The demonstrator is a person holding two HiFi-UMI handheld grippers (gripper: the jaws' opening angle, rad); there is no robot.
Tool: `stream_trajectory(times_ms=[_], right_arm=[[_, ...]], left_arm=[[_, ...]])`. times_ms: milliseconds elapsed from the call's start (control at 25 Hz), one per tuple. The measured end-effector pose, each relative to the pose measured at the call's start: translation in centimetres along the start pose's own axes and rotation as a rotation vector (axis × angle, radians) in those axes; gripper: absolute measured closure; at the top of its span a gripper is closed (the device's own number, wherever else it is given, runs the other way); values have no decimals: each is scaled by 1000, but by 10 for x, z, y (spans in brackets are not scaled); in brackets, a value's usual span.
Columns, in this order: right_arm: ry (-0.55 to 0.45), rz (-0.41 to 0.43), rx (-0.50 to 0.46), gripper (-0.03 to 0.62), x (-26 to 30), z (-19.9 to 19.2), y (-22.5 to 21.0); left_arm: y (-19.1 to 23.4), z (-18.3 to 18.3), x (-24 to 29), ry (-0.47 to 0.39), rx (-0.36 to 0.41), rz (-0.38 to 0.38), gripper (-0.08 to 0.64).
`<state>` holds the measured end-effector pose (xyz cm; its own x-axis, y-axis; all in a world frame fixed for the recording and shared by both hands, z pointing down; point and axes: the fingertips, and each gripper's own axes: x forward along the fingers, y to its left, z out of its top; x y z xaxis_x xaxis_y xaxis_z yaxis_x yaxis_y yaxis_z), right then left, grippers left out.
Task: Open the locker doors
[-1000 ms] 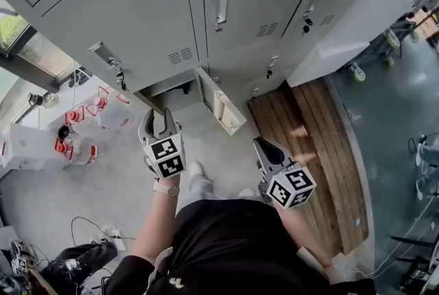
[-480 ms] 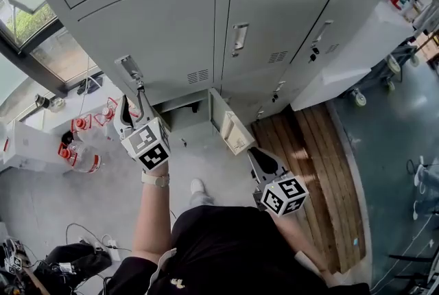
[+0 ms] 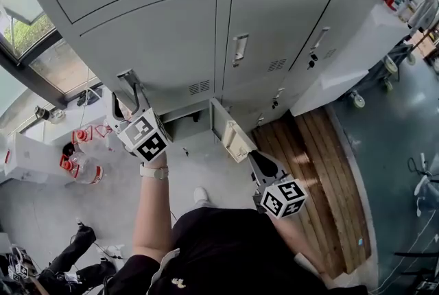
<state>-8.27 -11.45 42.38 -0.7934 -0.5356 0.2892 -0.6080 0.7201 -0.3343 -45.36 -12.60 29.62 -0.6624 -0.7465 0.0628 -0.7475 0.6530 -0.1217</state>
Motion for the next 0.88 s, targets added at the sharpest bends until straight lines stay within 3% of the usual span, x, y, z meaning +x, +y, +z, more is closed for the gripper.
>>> stream_trajectory(times_ms=[320, 880], right_arm=[[-16, -26, 23, 528, 5, 1, -5], [1, -15, 37, 528, -11, -6, -8]], left_arm=[[7, 4, 5, -23, 39, 68, 319], [4, 6, -24, -27, 13, 26, 322]])
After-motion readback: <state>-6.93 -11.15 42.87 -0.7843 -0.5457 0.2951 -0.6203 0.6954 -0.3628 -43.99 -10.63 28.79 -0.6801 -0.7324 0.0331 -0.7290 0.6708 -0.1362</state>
